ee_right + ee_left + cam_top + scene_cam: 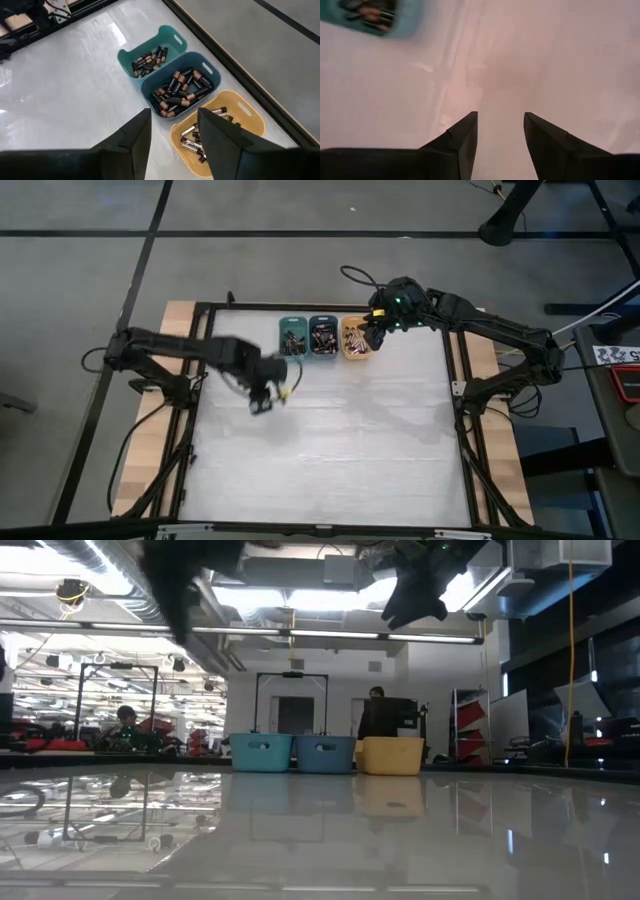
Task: Sort batteries
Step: Put the brown battery into the green bin
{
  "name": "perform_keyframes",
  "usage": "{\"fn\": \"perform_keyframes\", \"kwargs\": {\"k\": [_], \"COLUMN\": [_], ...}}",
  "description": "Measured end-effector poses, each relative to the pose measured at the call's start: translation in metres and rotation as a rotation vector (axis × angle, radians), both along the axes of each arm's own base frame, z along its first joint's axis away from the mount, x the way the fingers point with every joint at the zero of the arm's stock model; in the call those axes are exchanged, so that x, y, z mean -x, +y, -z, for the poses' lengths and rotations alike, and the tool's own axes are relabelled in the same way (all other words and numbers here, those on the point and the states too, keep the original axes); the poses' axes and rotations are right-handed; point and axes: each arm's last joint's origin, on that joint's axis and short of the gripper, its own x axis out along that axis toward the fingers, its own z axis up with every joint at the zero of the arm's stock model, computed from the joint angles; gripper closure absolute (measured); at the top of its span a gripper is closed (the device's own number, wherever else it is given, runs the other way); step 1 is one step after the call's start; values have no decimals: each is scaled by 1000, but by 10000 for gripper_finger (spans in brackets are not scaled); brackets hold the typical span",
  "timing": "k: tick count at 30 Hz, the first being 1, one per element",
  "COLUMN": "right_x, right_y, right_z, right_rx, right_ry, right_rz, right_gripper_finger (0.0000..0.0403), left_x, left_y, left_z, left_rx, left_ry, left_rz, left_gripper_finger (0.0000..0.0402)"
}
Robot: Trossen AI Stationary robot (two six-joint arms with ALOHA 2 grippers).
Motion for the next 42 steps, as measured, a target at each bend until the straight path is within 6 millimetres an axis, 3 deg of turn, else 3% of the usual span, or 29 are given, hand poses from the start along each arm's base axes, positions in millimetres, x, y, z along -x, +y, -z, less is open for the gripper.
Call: {"fn": "perform_keyframes", "kwargs": {"k": [8, 15, 20, 30, 38, 42], "right_x": [-3, -3, -3, -3, -3, -3], "right_y": [-1, -1, -1, -1, -1, -1], "right_z": [-3, -4, -4, -3, -3, -3], "right_rx": [22, 26, 26, 10, 11, 10], "right_ry": [-39, -47, -46, -40, -42, -42], "right_rz": [-3, -4, -4, -18, -18, -17], "right_gripper_finger": [243, 243, 243, 243, 243, 243], "left_x": [23, 43, 57, 80, 101, 104], "left_y": [-73, -103, -121, -140, -127, -127], "left_z": [16, 39, 49, 90, 122, 135], "left_rx": [-33, 28, 55, 267, 338, 399], "left_ry": [117, 198, 248, 392, 624, 641], "left_rz": [193, 134, 218, 222, -164, -244], "left_gripper_finger": [251, 251, 251, 251, 251, 251]}}
